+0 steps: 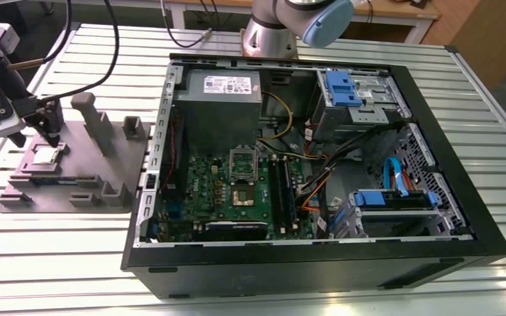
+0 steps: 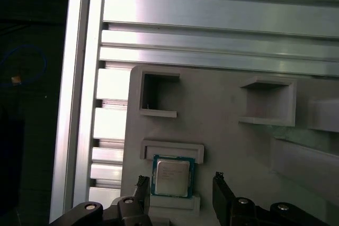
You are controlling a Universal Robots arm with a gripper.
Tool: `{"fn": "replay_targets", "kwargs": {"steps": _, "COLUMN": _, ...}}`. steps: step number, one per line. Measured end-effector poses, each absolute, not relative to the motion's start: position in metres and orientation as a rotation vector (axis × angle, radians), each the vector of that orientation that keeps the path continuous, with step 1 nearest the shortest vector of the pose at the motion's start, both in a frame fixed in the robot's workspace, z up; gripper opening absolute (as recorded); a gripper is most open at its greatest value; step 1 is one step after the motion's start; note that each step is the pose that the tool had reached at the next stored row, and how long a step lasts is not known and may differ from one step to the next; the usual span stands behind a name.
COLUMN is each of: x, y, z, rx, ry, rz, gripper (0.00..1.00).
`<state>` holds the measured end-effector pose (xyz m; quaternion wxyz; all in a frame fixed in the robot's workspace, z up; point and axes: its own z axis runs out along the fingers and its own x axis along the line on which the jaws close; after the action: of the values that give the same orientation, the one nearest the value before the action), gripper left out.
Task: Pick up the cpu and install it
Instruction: 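Pick up the cpu and move it towards the insertion slot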
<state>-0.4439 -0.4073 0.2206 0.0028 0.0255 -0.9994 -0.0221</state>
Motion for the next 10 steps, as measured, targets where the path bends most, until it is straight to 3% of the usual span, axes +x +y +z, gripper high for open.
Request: {"fn": "replay_targets", "kwargs": {"steps": 10, "x": -0.4443, "y": -0.4076, "z": 0.2132, "rx": 0.072, "ry": -3.134, "rz": -0.069, "gripper": 0.59}}
